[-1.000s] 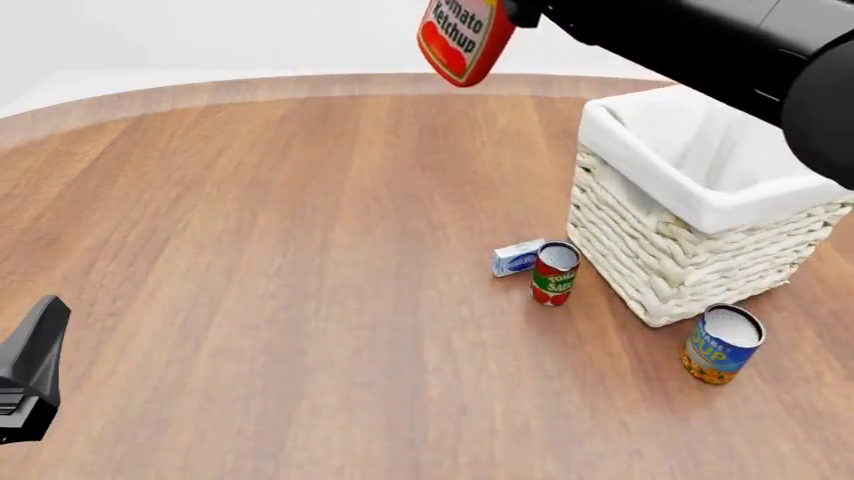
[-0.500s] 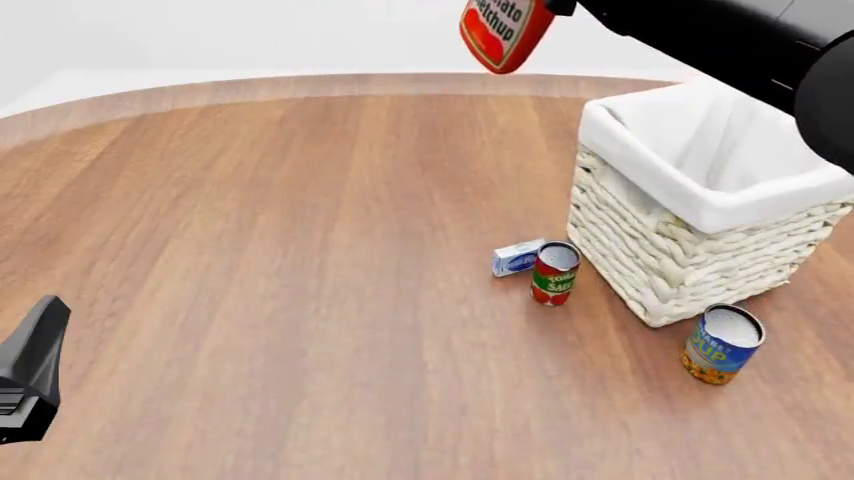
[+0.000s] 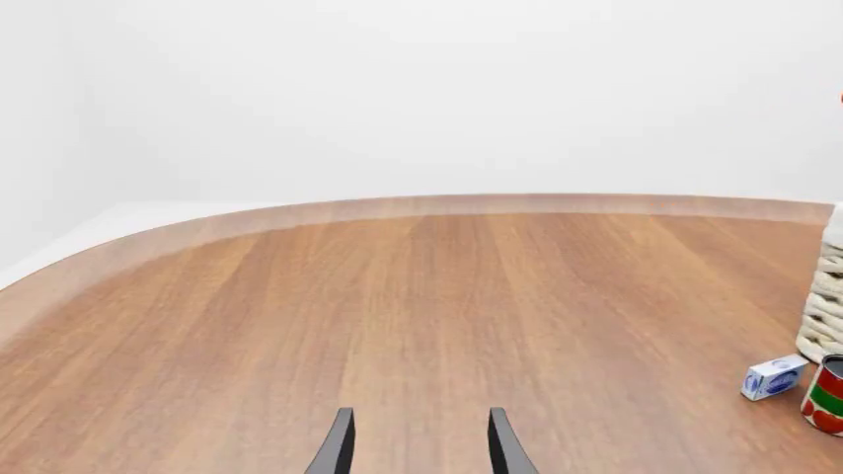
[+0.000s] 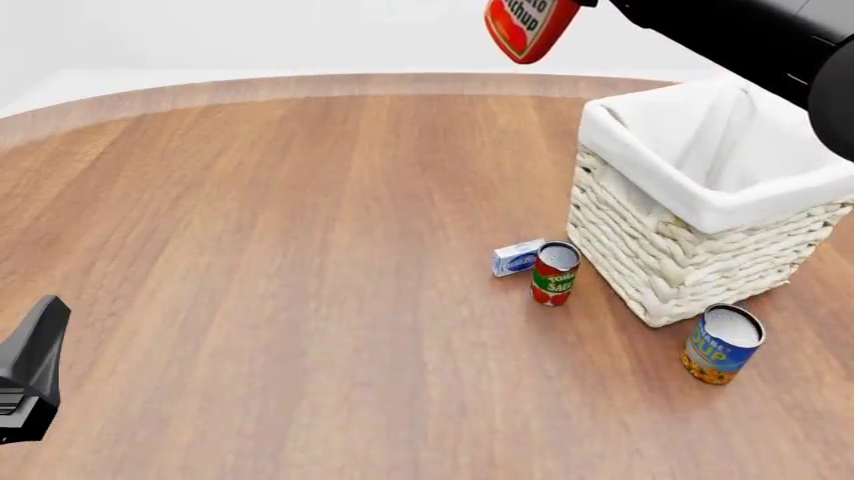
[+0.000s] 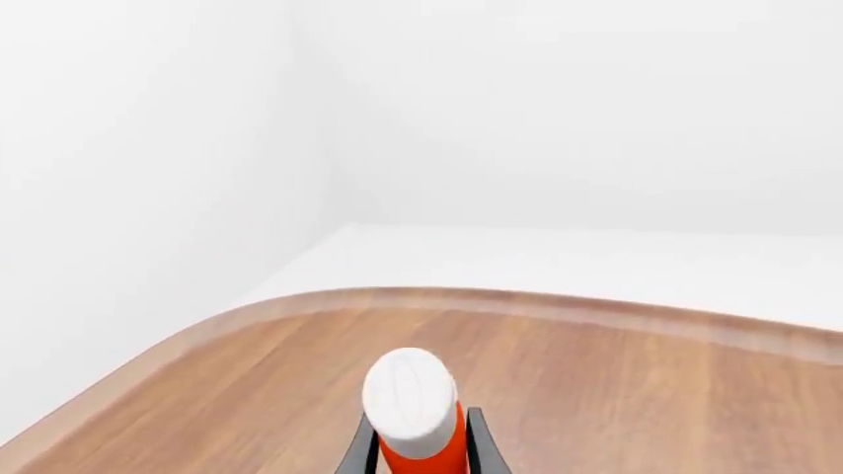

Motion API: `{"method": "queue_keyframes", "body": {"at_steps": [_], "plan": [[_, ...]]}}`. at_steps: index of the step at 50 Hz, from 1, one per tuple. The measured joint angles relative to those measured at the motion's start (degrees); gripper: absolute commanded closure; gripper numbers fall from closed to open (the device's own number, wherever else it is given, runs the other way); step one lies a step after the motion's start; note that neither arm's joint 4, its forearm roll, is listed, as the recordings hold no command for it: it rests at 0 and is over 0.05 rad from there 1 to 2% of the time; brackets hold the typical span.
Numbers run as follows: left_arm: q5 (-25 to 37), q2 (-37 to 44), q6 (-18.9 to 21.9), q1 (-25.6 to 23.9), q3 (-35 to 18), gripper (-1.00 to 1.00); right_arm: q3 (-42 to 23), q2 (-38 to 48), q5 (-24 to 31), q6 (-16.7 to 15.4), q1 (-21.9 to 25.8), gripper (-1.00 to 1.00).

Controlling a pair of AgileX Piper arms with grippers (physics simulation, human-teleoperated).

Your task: Pick up the ketchup, and put it in the basket.

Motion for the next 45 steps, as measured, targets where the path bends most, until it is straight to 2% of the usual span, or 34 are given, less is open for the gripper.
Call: {"method": "queue_keyframes", "body": {"at_steps": [28,45], "plan": [[0.0,0.0,0.0,0.0,0.0,-1.0,0.4,0.1,-1.2,0.5,-3.2,1.0],[0.0,0.0,0.0,0.0,0.0,-1.0,3.3,-3.9,-0.7,1.2,-5.5,1.0]]}}
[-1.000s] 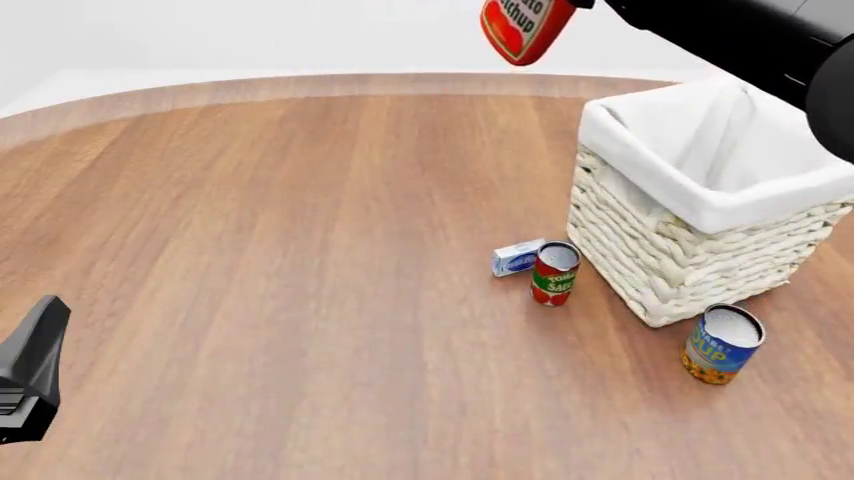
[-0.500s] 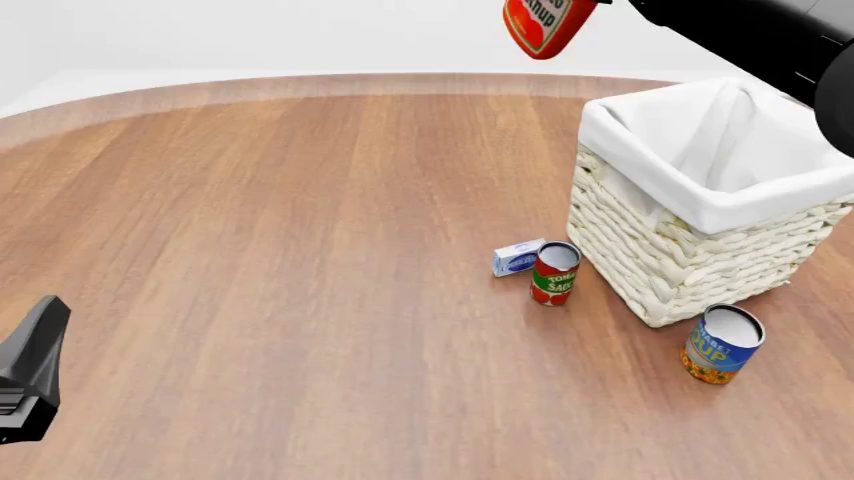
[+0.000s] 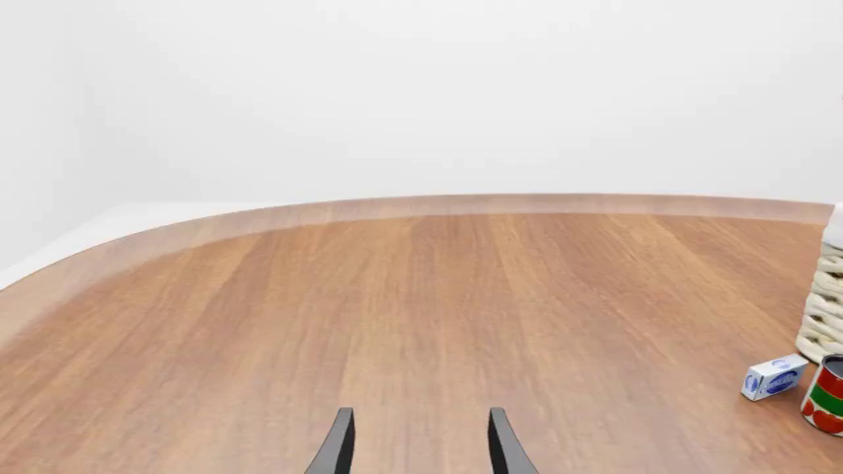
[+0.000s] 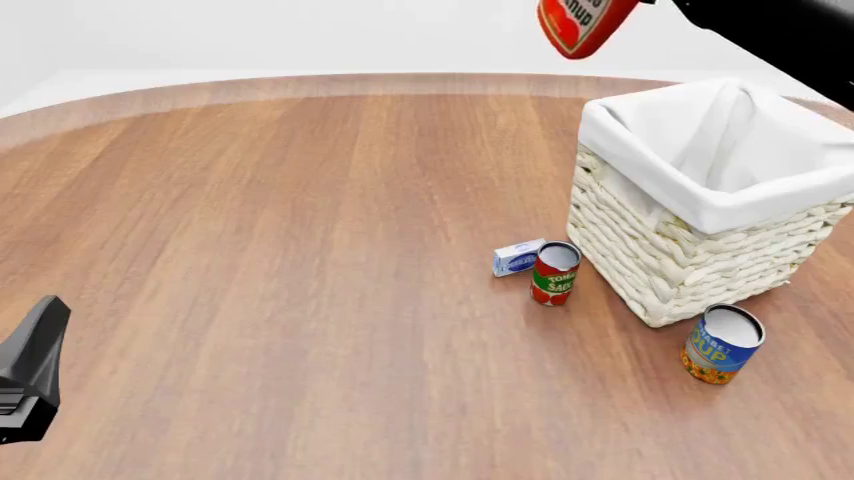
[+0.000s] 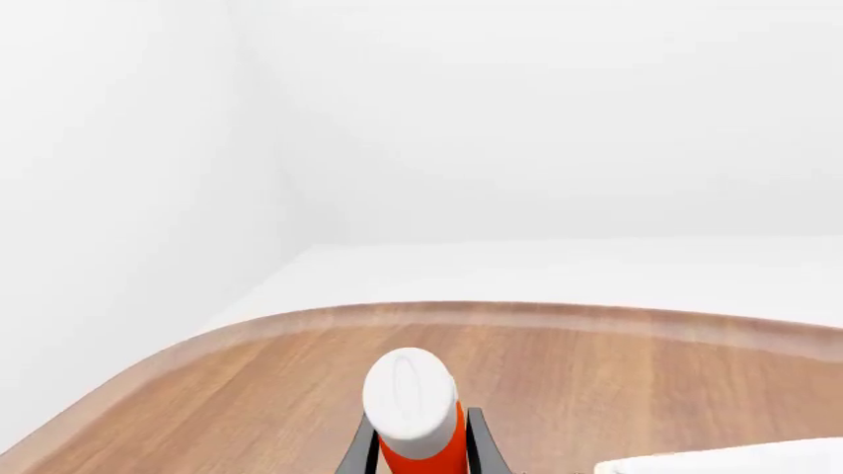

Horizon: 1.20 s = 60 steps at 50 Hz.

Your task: Pick up the ketchup, and put it in the basket.

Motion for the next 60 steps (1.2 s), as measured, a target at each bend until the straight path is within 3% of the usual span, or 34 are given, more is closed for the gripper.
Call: {"method": "queue_keyframes", "body": {"at_steps": [37,60], "plan": [[0.0,0.0,0.0,0.0,0.0,-1.0,5.9,-6.5,0.1,0.7,-4.0,1.0],[0.0,0.0,0.0,0.0,0.0,-1.0,9.8,-15.7,3.5,0.8,-9.0,1.0]]}}
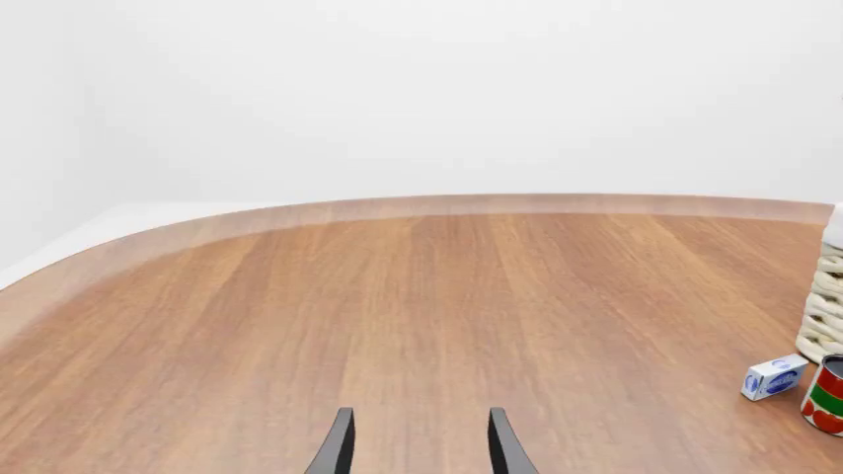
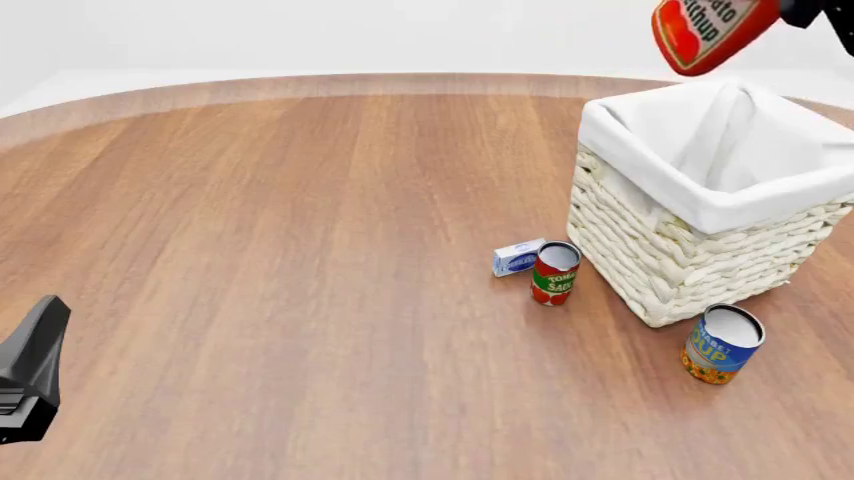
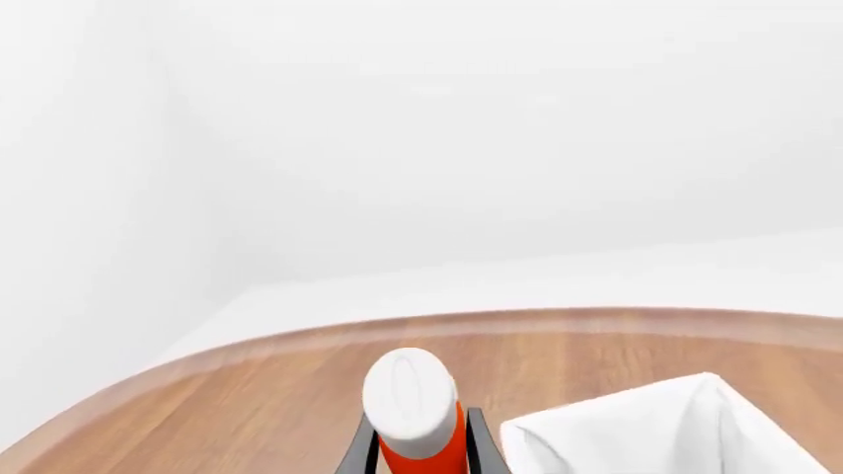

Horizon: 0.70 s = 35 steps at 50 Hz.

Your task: Pick up the ketchup, and put it in the basket.

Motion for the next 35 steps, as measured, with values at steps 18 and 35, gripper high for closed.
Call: {"method": "queue_keyframes", "body": {"at_steps": [18,35], "plan": [[0.0,0.0,0.0,0.0,0.0,-1.0,0.8,-4.8,3.2,-0.6,-4.5,1.0],[0.0,0.0,0.0,0.0,0.0,-1.0,1.9,-4.2,3.5,-1.8,-8.4,1.0]]}}
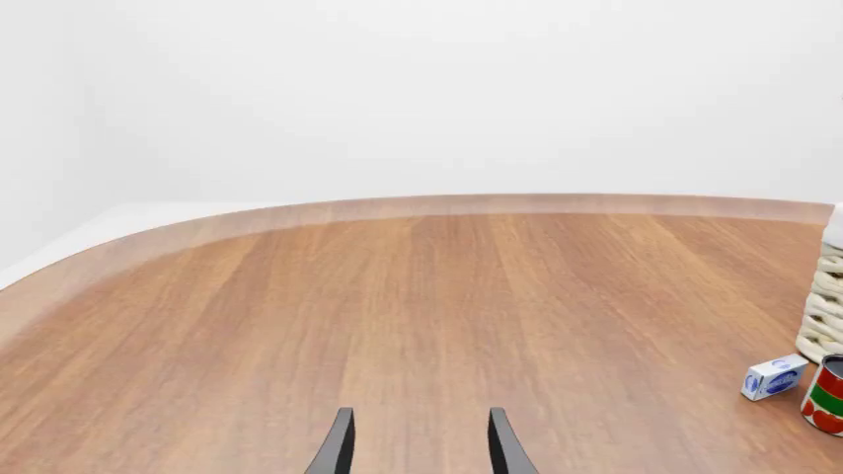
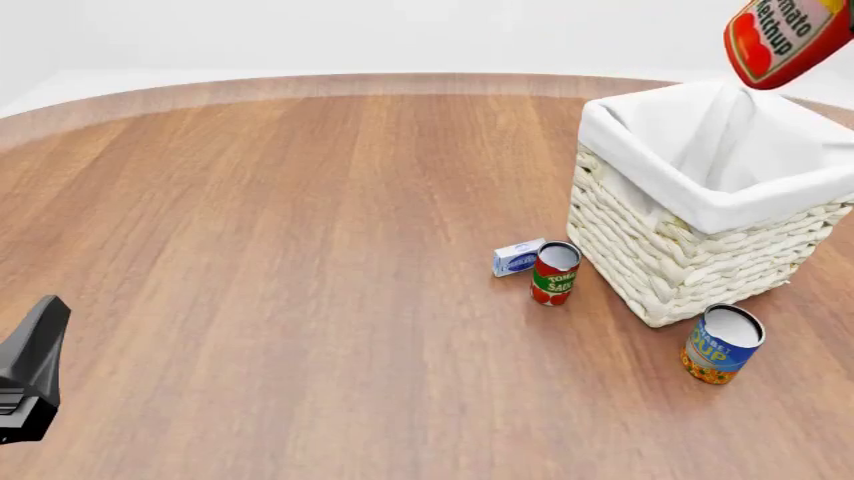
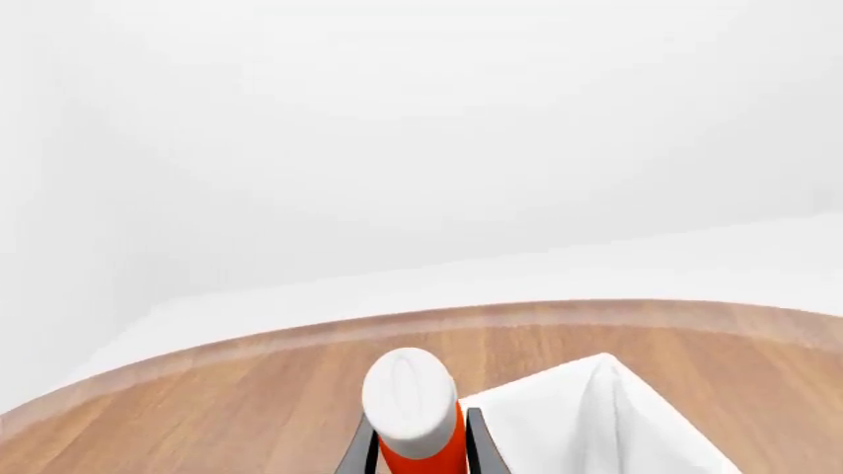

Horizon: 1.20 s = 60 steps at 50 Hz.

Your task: Pick up the ketchup, and put it in the basket.

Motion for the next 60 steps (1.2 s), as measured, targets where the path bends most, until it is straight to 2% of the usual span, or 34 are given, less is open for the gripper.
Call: {"method": "queue_keyframes", "body": {"at_steps": [33,60], "plan": [[0.0,0.0,0.0,0.0,0.0,-1.0,1.8,0.9,2.6,-2.9,-4.4,1.0],[0.0,0.0,0.0,0.0,0.0,-1.0,3.1,6.4,0.9,-4.5,-6.5,1.0]]}}
